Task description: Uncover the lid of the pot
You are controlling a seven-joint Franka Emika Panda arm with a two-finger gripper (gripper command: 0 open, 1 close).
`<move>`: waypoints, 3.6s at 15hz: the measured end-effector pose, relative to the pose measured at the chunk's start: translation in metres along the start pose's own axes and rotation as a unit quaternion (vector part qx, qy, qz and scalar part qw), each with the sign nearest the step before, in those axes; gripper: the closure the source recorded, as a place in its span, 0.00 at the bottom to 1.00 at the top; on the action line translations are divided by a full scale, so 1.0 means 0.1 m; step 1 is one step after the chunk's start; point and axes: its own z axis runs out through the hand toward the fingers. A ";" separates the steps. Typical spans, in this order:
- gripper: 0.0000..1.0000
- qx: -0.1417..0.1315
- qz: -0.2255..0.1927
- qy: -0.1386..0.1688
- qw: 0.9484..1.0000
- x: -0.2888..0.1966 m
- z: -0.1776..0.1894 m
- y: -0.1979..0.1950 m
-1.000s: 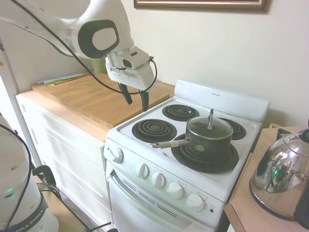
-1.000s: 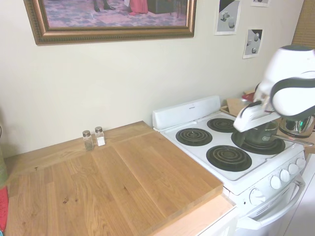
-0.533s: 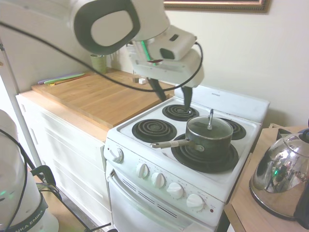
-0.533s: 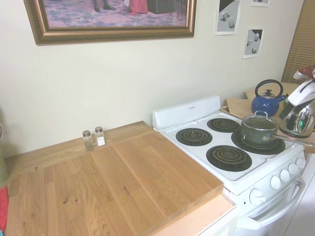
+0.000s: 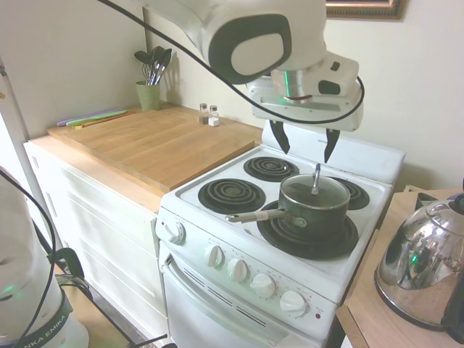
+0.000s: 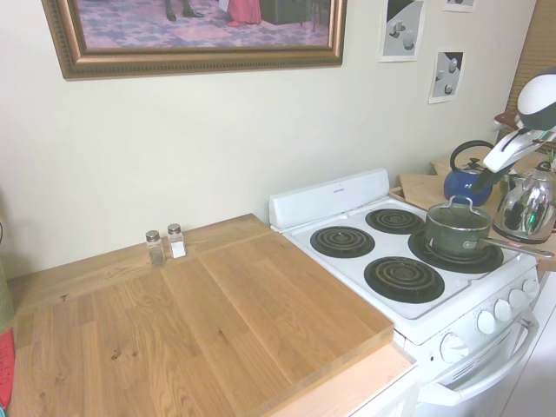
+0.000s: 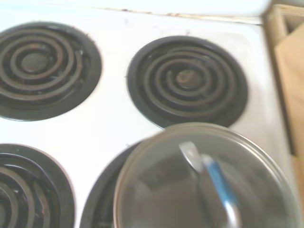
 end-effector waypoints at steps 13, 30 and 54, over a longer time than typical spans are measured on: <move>1.00 0.012 -0.034 -0.033 0.999 0.22 0.51 0.10; 1.00 0.013 -0.044 -0.053 0.998 0.37 0.58 0.16; 1.00 -0.259 -0.083 -0.027 0.962 -1.58 1.25 -4.53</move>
